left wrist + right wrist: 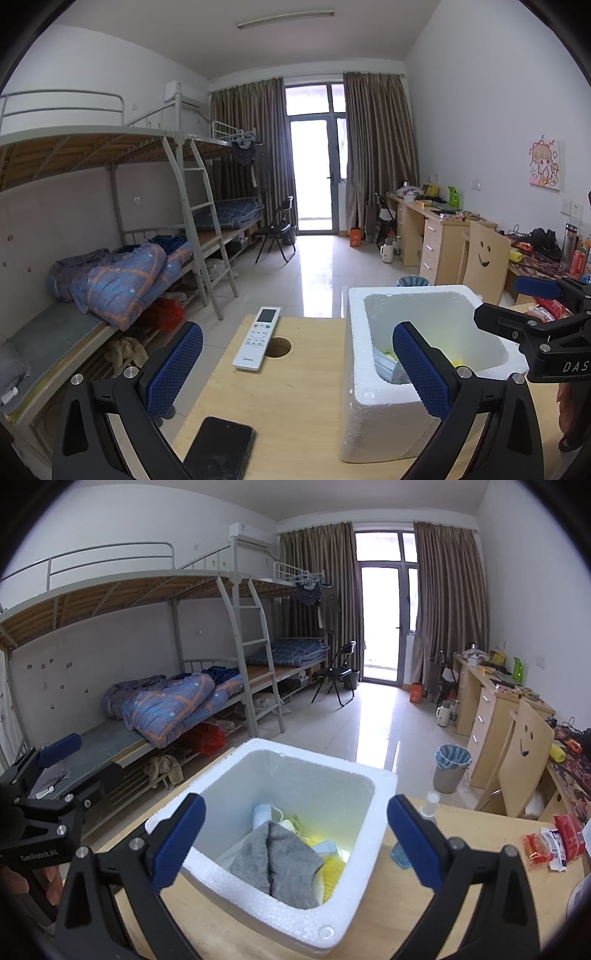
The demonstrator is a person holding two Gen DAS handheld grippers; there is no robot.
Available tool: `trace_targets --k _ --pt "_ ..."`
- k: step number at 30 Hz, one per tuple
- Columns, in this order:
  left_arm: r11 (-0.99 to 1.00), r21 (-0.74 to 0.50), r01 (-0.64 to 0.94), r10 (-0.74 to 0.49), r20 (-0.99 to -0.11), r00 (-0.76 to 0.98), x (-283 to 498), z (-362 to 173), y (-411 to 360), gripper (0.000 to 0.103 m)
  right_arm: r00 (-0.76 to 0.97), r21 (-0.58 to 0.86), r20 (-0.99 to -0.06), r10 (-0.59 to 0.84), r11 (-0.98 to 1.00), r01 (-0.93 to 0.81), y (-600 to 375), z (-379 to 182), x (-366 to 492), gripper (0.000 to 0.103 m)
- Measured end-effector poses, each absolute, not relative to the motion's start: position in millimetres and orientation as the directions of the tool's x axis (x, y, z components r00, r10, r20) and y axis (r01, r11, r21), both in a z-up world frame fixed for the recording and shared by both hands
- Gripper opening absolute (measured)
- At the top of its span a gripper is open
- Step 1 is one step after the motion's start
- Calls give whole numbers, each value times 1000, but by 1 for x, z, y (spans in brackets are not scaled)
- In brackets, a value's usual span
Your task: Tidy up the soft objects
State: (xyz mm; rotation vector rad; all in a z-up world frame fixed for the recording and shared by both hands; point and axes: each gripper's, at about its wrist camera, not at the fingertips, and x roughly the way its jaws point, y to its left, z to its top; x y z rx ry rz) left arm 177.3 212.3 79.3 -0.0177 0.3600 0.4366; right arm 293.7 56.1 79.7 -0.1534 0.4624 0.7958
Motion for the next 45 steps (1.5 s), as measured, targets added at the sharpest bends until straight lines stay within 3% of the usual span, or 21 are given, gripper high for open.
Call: trace_targets --k 15,45 --pt "920 55 -388 383 -334 861 160 92 186 103 626 47 -422 655 706 -707 28 88 273 100" --pt "978 57 -202 210 -244 947 96 122 73 103 787 28 -310 533 832 -554 -80 112 191 102"
